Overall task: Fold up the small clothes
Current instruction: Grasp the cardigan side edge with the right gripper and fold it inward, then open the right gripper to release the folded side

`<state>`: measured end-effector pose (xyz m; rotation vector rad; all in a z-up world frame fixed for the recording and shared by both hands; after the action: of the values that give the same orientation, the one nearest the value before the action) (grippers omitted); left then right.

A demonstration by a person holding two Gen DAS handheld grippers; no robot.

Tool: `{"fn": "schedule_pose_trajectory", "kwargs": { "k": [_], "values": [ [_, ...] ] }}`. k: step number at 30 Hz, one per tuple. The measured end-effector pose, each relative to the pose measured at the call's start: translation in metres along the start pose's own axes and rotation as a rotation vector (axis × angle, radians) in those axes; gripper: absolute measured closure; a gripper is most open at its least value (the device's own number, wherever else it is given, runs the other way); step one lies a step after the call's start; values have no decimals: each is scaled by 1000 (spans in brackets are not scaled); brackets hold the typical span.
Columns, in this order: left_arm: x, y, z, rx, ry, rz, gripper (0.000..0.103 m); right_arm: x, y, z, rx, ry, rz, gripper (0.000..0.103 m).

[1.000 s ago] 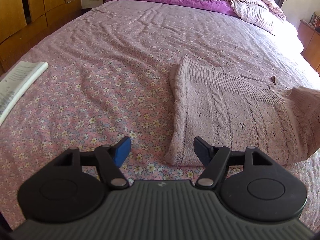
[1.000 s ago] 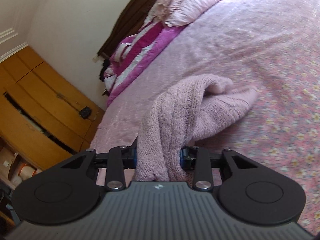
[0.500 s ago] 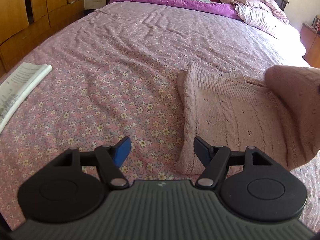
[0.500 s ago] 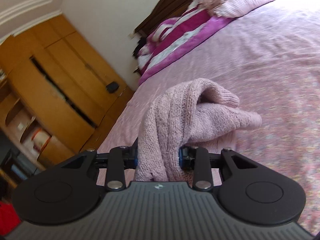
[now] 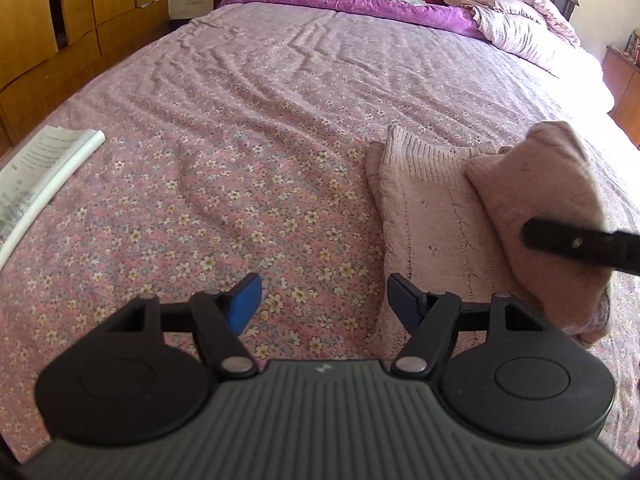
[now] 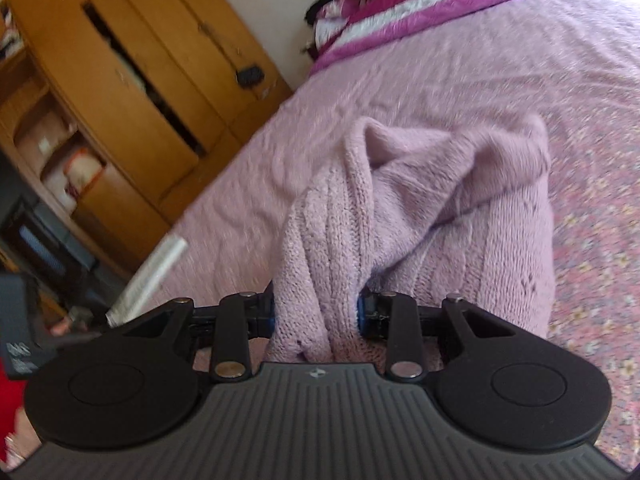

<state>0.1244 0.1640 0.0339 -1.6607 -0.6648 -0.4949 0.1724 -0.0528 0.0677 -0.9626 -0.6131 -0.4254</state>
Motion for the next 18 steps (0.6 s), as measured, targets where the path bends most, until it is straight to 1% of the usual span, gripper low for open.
{"fn": "schedule_pose_trajectory", "kwargs": {
  "k": [5,7,9,10,11,13,16,18],
  "values": [
    [0,1,4,5,-6,-2,32,-5,11,12,-28,-35,19,66],
    [0,1,5,5,-11,-3,32,-4,12,10,-33,-36,24,64],
    [1,0,5,5,-11,-5,32,-1,12,9,-35,-33,21,60],
    [1,0,5,5,-10,-6,32,-2,12,10,-33,-27,19,56],
    [1,-1,4,6,-8,-8,32,-2,10,10,-34,-27,16,55],
    [1,-2,2,6,-3,-11,32,-2,6,12,-37,-21,2,48],
    [2,-4,-1,3,3,-13,32,-4,-4,15,-38,-7,-14,40],
    [3,-5,-4,-4,8,-16,32,-6,-14,17,-41,-16,-24,38]
  ]
}}
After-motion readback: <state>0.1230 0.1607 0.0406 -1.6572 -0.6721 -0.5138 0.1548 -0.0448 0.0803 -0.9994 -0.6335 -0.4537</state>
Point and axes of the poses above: each gripper's, at about its wrist camera, not at the fingertips, and y roughly the way its jaws point, z to its left, x to its top, the point moved 3 cm from there along y, roughly the way its jaws point, and after that the axes turned 7 degrees about -x, right-handed, at the moved point
